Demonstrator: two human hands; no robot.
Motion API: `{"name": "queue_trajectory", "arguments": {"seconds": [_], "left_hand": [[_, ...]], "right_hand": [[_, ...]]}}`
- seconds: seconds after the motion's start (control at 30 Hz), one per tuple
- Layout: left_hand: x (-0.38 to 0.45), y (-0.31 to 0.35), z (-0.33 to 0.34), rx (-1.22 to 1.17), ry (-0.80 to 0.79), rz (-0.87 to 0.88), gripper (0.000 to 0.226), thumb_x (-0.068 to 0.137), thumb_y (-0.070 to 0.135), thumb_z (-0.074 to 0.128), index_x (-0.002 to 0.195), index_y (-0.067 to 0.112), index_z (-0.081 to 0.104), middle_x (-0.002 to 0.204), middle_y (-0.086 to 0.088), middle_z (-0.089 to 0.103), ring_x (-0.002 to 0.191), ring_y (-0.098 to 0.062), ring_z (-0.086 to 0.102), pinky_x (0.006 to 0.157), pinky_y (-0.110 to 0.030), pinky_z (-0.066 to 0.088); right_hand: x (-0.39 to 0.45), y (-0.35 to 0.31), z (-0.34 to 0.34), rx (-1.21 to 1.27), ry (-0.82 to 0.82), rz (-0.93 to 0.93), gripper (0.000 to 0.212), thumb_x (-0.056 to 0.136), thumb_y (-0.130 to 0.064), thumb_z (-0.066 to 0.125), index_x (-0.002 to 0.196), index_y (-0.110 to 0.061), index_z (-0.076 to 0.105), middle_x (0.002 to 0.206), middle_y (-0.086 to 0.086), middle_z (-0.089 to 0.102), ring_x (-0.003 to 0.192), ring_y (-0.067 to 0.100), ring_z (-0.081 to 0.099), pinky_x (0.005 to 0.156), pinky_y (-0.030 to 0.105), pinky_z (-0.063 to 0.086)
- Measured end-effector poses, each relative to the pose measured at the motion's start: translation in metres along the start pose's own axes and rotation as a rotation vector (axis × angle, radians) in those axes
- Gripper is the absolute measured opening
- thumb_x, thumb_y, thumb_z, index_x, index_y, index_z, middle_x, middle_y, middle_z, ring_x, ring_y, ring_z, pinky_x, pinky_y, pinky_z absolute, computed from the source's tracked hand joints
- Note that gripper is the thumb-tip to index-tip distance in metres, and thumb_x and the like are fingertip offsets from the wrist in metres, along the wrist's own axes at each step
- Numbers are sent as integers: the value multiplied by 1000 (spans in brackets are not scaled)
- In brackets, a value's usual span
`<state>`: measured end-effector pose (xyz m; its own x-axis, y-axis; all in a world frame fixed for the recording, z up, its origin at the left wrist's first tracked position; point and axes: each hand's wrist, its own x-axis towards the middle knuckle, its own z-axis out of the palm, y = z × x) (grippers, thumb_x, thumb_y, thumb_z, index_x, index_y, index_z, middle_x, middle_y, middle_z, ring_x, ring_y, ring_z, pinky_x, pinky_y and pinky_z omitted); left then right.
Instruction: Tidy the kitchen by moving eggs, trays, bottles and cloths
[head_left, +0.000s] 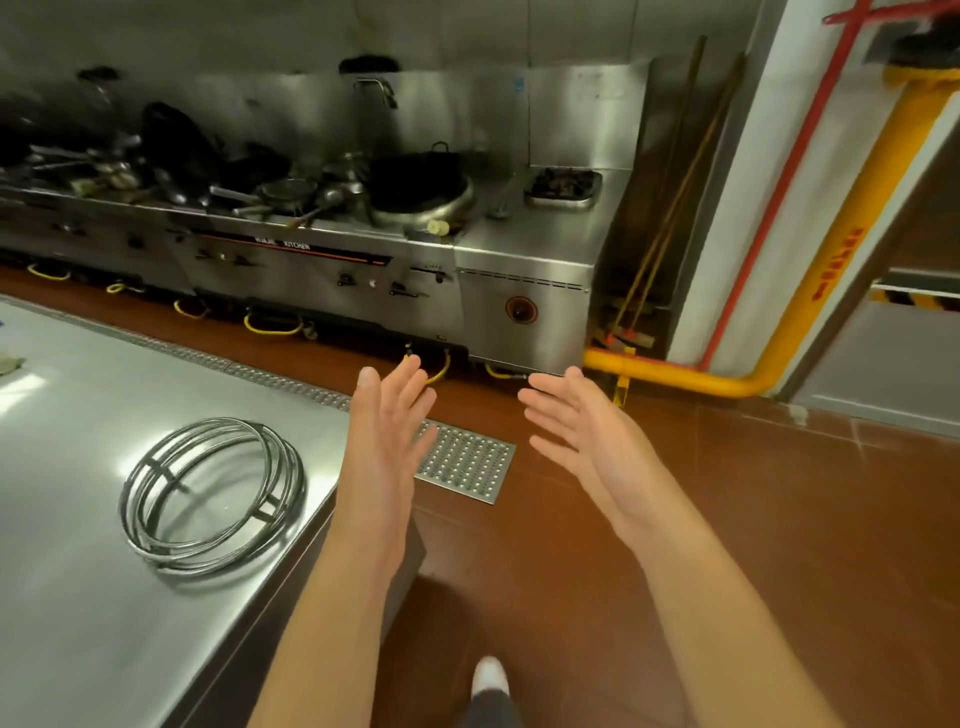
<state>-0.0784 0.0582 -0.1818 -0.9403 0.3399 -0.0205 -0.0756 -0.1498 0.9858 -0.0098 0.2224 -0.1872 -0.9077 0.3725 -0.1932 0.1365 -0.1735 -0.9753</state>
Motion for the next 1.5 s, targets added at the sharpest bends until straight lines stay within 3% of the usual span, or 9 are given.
{"name": "queue_trajectory", "arguments": {"seconds": [0.13, 0.3, 0.5, 0.63, 0.77, 1.07, 1.27, 1.5], "left_hand": [[65, -12, 8, -3, -4, -16, 74, 89, 67, 26, 148, 28, 45, 150, 7, 50, 136, -8, 48, 119, -43, 32], [174, -10, 32, -30, -83, -30, 61, 104, 54, 16, 152, 25, 40, 155, 4, 45, 141, -11, 42, 122, -44, 27], [293, -3, 64, -6, -239, 6, 72, 94, 72, 26, 149, 29, 44, 152, 8, 48, 137, -6, 46, 120, -43, 31], [347, -4, 59, -5, -219, 4, 71, 91, 69, 25, 148, 31, 46, 150, 10, 50, 135, -4, 48, 118, -40, 33], [392, -8, 32, -5, -113, -26, 60, 103, 58, 18, 149, 29, 44, 152, 7, 49, 136, -6, 47, 119, -43, 32], [497, -9, -38, -19, 240, -32, 64, 103, 57, 17, 151, 23, 42, 154, 2, 46, 139, -13, 45, 120, -46, 30], [572, 16, -59, -66, 489, 53, 77, 82, 71, 33, 143, 27, 53, 145, 5, 56, 133, -12, 53, 117, -45, 34], [609, 15, -83, -48, 775, 86, 72, 82, 69, 33, 139, 32, 54, 143, 8, 58, 132, -8, 53, 114, -38, 36]], "right_hand": [[63, -5, -9, 11, 16, -2, 52, 103, -50, 32, 142, -22, 50, 139, -5, 58, 128, 9, 53, 113, 42, 40], [147, -31, -22, -5, 77, -16, 50, 103, -47, 33, 143, -21, 49, 141, -3, 57, 129, 10, 53, 112, 38, 41], [241, -71, -35, 25, 192, -110, 50, 100, -49, 36, 139, -23, 52, 139, -5, 58, 128, 10, 54, 110, 35, 43], [294, -77, -27, 34, 176, -76, 49, 101, -49, 37, 139, -22, 53, 138, -4, 60, 128, 10, 54, 111, 38, 42], [359, -80, -6, 14, 100, -33, 50, 101, -49, 37, 140, -22, 53, 138, -4, 59, 128, 10, 54, 111, 37, 43], [528, -78, 58, 25, -233, 71, 48, 102, -47, 38, 137, -20, 55, 135, -2, 61, 125, 10, 56, 107, 35, 45], [647, -124, 103, 23, -453, 51, 46, 100, -49, 42, 133, -21, 59, 129, -4, 65, 123, 9, 58, 107, 37, 46], [725, -112, 184, -20, -711, 163, 41, 99, -52, 45, 122, -25, 65, 120, -6, 70, 118, 9, 61, 99, 33, 50]]}}
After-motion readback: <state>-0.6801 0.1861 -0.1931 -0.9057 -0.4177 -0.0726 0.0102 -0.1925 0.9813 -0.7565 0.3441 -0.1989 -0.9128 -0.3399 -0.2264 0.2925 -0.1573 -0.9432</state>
